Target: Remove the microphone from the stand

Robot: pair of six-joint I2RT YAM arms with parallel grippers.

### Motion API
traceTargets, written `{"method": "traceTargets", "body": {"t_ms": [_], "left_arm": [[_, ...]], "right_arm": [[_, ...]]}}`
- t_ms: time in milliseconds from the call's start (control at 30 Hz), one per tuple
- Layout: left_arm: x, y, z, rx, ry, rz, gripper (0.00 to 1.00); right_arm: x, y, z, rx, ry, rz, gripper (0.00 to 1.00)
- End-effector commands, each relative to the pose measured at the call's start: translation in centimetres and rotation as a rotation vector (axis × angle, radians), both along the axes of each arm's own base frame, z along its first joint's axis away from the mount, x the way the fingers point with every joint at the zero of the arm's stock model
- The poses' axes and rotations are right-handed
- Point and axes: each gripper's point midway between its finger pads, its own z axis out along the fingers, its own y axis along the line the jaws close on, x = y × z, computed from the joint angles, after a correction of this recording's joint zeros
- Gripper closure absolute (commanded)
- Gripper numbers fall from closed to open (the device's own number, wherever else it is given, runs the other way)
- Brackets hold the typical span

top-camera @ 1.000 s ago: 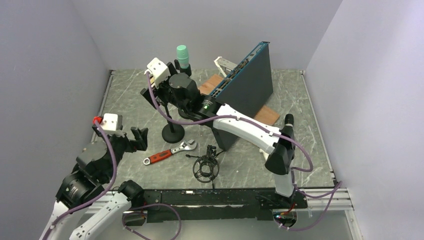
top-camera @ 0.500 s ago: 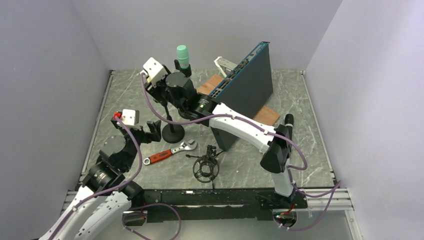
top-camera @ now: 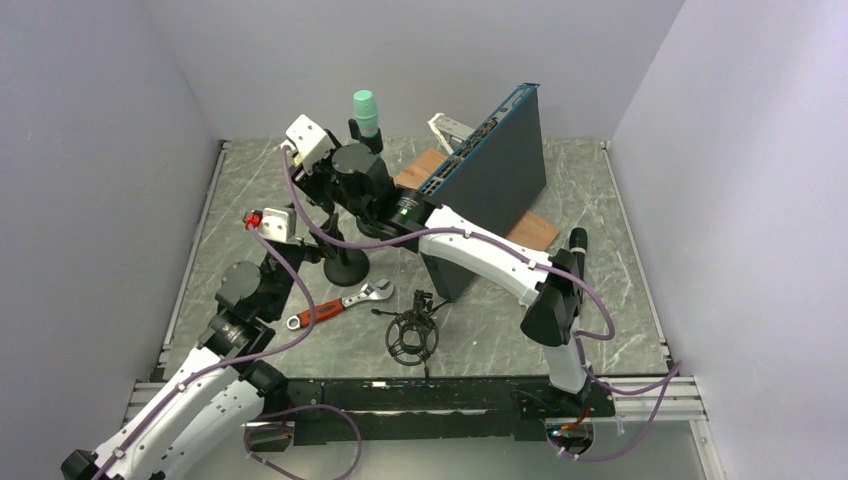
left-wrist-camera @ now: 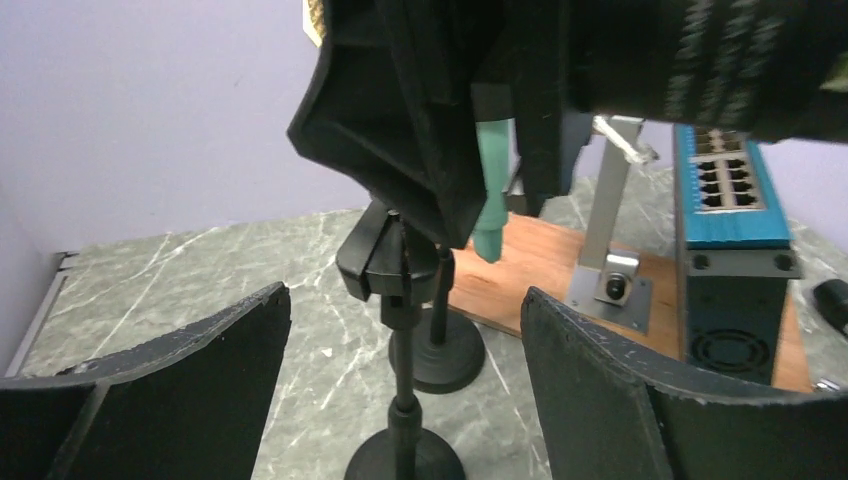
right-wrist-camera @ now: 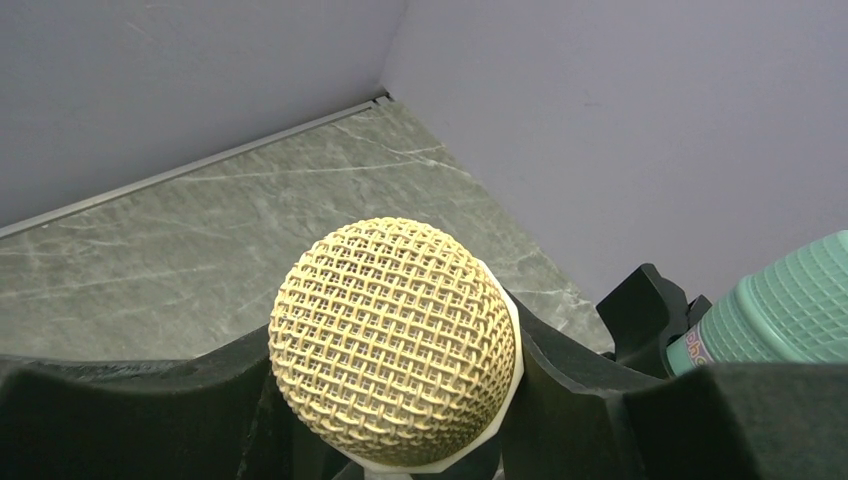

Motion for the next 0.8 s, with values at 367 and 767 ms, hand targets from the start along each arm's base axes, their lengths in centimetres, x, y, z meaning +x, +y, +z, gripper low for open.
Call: {"method": "traceTargets", "body": {"t_ms": [367, 767], "left_arm": [[2.8, 0.8, 0.3, -0.140, -0.101, -0.023, 0.06], [4.2, 0.0, 0.3, -0.084, -0.108, -0.052, 0.19]], "right_arm": [[-1.1, -0.9, 4.6, 0.140, 0.023, 0.065, 1.00], [-1.2, -0.3, 4.6, 0.141, 0.038, 0.082, 1.00]]}}
